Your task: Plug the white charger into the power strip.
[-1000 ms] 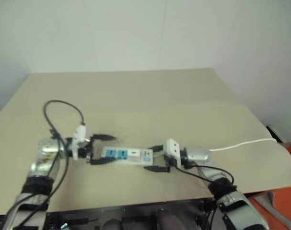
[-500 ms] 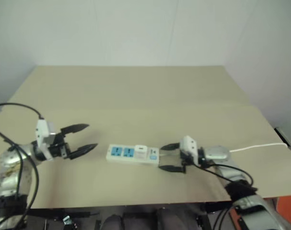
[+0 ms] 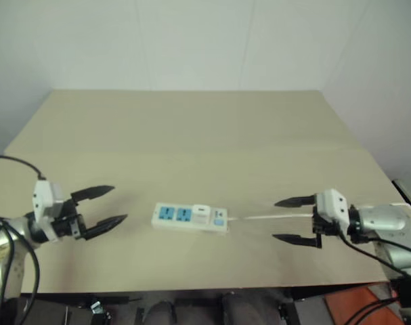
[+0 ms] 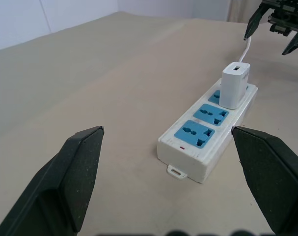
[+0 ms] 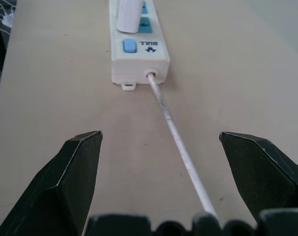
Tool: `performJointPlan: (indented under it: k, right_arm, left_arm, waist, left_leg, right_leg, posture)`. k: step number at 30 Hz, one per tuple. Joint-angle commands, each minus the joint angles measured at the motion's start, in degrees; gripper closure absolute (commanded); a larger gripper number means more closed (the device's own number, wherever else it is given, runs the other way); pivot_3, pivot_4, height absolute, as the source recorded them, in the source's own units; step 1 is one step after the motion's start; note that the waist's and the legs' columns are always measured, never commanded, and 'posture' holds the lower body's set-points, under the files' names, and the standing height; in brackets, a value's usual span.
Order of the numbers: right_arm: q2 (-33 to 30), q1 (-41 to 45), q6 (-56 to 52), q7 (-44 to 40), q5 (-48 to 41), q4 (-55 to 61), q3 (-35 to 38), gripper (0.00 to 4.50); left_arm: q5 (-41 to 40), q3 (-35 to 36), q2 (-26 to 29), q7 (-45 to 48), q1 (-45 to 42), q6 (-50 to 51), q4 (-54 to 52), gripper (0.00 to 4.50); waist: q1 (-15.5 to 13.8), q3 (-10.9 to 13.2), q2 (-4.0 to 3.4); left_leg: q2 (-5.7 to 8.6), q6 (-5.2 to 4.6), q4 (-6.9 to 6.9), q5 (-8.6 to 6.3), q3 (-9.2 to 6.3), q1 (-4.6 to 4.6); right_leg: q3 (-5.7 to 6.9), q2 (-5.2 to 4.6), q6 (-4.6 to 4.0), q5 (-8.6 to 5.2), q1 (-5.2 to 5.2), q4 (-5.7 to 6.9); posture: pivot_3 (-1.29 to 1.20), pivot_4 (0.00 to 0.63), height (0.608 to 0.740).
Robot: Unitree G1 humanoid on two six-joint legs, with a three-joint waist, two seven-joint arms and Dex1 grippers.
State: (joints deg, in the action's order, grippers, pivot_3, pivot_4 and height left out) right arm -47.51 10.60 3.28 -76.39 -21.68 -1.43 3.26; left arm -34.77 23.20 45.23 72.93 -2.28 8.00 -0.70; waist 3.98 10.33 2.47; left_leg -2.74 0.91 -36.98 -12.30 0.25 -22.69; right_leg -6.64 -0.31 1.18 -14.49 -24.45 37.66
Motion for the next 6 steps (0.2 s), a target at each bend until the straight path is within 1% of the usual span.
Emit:
performJointPlan:
  k: [1,6]
  right_arm:
    - [-0.81,-0.53,-0.97,0.42,-1.71,2.87,2.04,0.04]
    - [-1.04,-1.92,-3.12,1.05,-3.05,4.45,2.98,0.04]
  left_arm:
    - [-1.0,0.71,0.78,-0.08,-0.95,0.17,-1.35,0.0]
    - [-1.59,-0.19,1.12,0.31,-1.16,1.92,-2.35,0.0]
  waist:
    - [0.0,0.0,0.0]
    - [-0.05,0.0,0.0]
  left_leg:
    - [0.01,0.0,0.0,0.0,0.01,-0.01]
    - [0.01,0.0,0.0,0.0,0.02,-0.01]
  right_leg:
    - [-0.01,-0.01,0.0,0.0,0.0,0.0]
    - [-0.01,-0.01,0.01,0.0,0.01,-0.01]
  posture:
    - [0.0,0.15,0.74]
    - [0.0,0.15,0.74]
